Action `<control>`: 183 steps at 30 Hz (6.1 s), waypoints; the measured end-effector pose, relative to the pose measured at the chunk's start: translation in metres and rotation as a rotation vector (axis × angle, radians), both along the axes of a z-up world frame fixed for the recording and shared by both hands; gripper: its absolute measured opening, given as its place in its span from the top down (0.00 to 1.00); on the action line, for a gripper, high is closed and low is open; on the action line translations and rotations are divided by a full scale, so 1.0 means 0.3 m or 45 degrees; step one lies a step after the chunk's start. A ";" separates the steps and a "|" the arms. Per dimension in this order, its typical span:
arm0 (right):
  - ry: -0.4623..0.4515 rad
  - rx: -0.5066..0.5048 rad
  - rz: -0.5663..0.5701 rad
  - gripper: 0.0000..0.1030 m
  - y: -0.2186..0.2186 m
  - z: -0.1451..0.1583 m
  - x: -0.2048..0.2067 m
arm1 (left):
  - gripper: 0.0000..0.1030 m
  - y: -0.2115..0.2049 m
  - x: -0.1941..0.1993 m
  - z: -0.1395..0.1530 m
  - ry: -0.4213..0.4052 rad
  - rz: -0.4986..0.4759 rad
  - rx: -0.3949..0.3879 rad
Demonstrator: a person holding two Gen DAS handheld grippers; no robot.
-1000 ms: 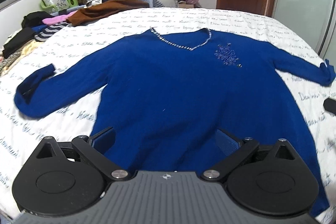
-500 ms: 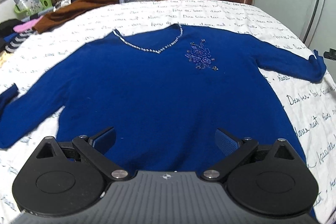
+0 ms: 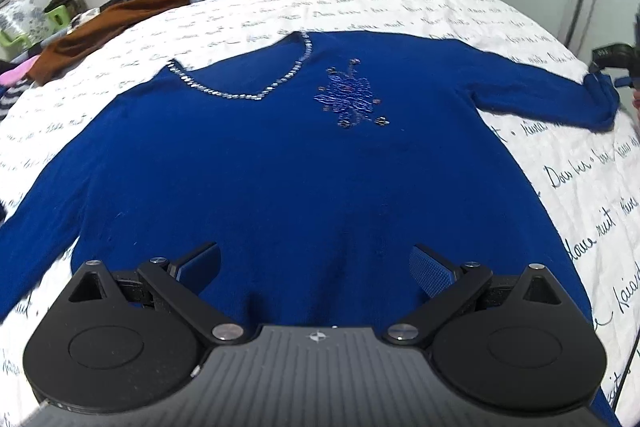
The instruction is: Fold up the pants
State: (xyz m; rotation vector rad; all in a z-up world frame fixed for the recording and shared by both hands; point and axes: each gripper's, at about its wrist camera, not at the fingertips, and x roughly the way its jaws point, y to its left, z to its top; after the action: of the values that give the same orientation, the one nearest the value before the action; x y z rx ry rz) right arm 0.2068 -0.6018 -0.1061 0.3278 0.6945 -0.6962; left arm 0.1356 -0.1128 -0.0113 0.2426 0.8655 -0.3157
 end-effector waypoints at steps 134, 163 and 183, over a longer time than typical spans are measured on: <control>-0.080 -0.946 1.831 0.81 2.031 0.005 0.013 | 0.28 0.979 0.206 0.065 0.013 0.700 -0.378; -0.123 -0.733 2.059 0.80 2.222 0.046 -0.078 | 0.12 1.267 0.196 0.122 -0.251 0.996 -0.047; -0.144 -0.428 2.036 0.69 2.262 0.053 -0.076 | 0.03 1.298 0.398 -0.079 -0.350 1.045 0.800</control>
State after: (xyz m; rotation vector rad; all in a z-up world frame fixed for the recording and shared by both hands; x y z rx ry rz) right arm 0.1840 0.0766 -0.0901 -0.5085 0.5113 0.7325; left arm 0.2549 0.2766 -0.0351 0.4722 0.7032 0.7536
